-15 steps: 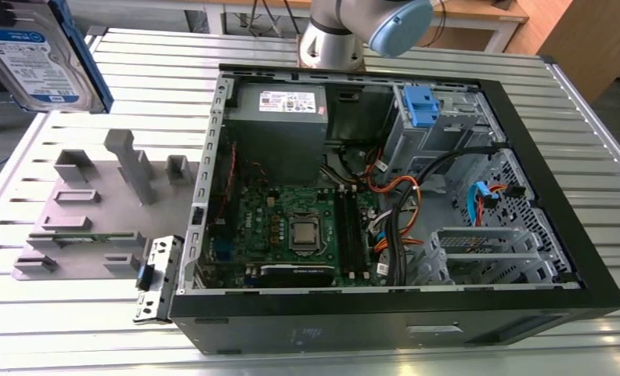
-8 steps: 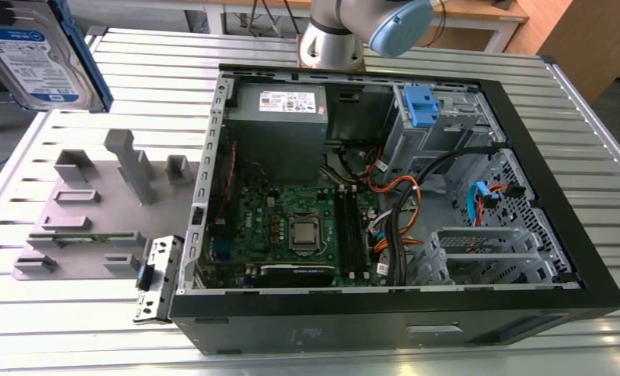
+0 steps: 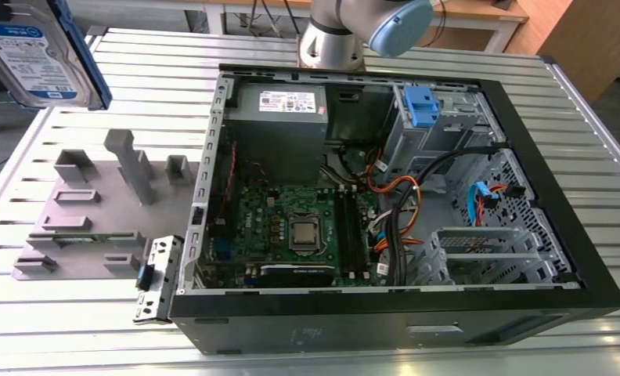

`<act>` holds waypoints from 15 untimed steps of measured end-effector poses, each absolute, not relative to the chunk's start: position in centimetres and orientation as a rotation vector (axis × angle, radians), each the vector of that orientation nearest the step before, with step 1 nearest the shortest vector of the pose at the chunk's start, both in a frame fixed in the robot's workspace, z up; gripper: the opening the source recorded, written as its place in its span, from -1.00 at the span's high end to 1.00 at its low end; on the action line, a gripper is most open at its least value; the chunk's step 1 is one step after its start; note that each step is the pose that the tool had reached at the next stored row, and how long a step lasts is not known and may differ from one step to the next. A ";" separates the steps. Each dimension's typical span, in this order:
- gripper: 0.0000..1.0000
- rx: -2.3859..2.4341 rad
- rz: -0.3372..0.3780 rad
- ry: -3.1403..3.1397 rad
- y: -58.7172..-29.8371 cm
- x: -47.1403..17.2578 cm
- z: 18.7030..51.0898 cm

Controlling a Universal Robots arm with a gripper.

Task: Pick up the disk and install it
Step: 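Pick up the disk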

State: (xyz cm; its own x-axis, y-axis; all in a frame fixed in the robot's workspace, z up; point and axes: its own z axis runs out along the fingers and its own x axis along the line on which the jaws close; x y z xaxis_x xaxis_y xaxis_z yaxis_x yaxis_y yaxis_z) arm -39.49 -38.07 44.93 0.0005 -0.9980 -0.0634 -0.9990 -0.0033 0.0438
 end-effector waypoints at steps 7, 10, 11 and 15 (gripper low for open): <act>0.30 -2.212 0.119 2.208 -38.1 -39.5 45.1; 0.30 -2.212 0.119 2.208 -38.1 -39.5 45.2; 0.30 -2.212 0.119 2.208 -38.1 -39.5 45.2; 0.30 -2.212 0.119 2.208 -38.1 -39.5 45.3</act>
State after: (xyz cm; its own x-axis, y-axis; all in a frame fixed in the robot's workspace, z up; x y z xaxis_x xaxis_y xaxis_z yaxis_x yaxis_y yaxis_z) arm -39.48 -38.07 45.28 0.0006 -0.9980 -0.0635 -0.9990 -0.0034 0.0438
